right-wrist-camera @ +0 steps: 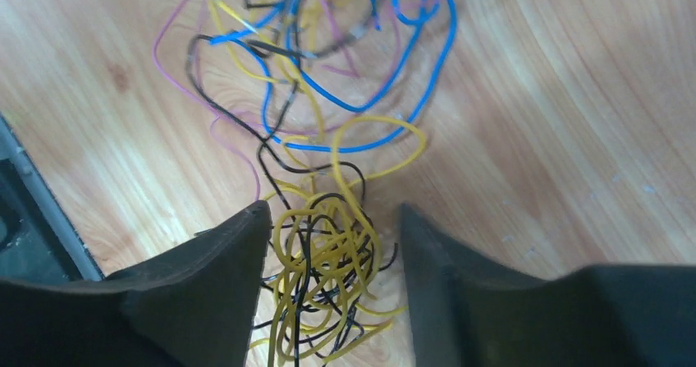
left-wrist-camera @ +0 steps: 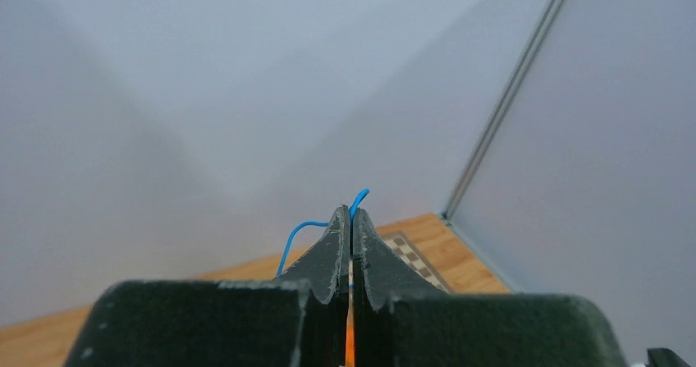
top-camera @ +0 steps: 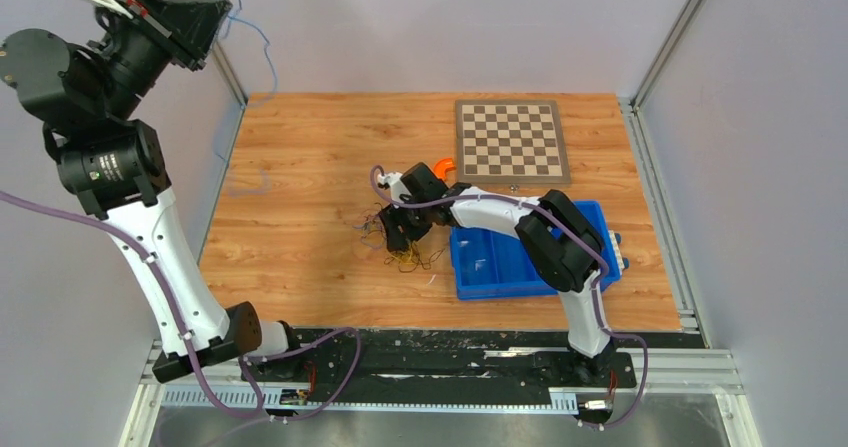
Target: Untangle the cables
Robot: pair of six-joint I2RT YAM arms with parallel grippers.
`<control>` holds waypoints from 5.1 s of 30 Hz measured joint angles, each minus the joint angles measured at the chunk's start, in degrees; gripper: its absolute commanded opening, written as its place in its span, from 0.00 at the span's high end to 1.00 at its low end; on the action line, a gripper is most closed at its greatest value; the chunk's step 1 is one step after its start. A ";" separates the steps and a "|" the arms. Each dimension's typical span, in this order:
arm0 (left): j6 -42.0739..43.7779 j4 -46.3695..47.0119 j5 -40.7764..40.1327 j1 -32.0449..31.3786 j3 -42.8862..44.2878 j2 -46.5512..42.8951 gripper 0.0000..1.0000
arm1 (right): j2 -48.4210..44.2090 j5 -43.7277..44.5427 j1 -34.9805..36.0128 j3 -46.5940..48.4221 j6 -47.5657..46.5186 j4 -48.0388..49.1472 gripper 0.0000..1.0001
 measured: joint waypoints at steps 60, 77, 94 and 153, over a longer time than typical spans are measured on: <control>12.39 3.69 8.85 -55.63 -52.50 6.71 0.29 | -67.38 -16.63 -16.96 -17.86 -4.44 -11.13 1.00; 19.15 -1.46 4.96 -42.71 -57.22 0.13 0.00 | -75.65 -6.08 -17.07 -28.65 -1.53 -16.41 1.00; 20.48 -2.08 6.78 -42.34 -63.60 -1.46 0.00 | -75.49 0.61 -17.07 -32.59 1.33 -15.28 1.00; 30.75 -8.50 -0.04 -26.82 -64.74 20.44 0.39 | -35.08 -9.07 -14.08 -22.23 -6.62 -3.26 0.11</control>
